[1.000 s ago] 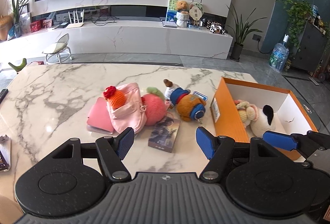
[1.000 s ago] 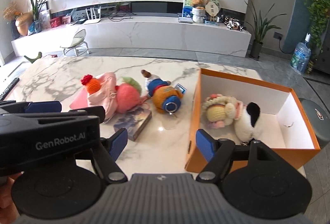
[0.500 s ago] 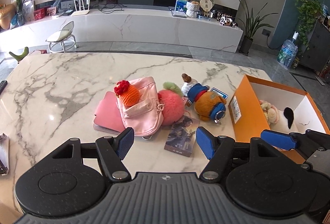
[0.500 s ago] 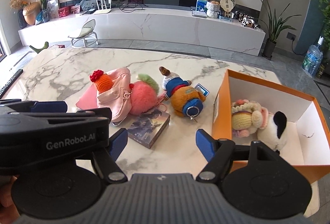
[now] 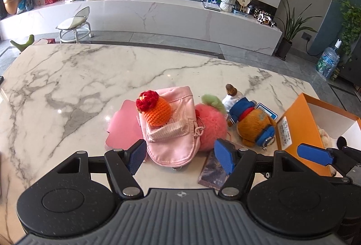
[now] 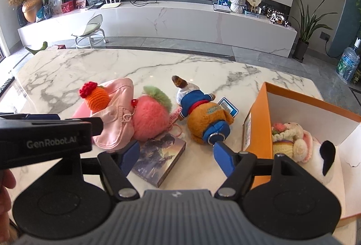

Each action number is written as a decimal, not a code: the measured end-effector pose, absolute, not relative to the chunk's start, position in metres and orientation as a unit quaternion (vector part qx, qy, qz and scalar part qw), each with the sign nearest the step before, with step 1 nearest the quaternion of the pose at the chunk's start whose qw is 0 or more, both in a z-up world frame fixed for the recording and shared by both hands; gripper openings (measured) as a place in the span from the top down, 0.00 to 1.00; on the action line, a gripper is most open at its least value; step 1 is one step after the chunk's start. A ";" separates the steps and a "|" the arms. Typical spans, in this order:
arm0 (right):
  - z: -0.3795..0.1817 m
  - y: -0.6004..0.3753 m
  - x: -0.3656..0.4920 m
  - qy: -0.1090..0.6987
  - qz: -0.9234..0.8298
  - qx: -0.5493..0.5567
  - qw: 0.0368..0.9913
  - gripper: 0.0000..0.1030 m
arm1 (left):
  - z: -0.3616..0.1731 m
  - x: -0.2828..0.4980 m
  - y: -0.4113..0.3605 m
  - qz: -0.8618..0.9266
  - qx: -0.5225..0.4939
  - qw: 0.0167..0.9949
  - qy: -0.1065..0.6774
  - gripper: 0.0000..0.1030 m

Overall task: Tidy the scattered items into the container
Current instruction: 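Grasp the brown sailor teddy bear with the right gripper while the left grasps the pink bag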

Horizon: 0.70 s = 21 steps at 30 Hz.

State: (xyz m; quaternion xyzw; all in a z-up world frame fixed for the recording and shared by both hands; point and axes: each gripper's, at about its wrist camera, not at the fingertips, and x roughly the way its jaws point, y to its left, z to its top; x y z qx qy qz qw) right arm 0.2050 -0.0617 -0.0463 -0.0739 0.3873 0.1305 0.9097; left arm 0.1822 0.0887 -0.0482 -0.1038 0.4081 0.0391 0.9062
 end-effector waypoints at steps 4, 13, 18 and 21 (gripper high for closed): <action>-0.056 -0.059 0.225 0.389 0.128 -0.087 0.908 0.30 | -0.057 0.197 0.099 0.046 -0.115 0.904 0.409 0.23; -0.074 -0.055 0.277 0.391 0.113 -0.102 0.908 0.29 | -0.079 0.227 0.121 0.051 -0.155 0.891 0.424 0.19; -0.087 -0.053 0.304 0.400 0.103 -0.104 0.905 0.28 | -0.091 0.238 0.129 0.058 -0.165 0.886 0.429 0.18; -0.097 -0.050 0.314 0.411 0.101 -0.102 0.900 0.26 | -0.098 0.243 0.132 0.048 -0.181 0.883 0.431 0.16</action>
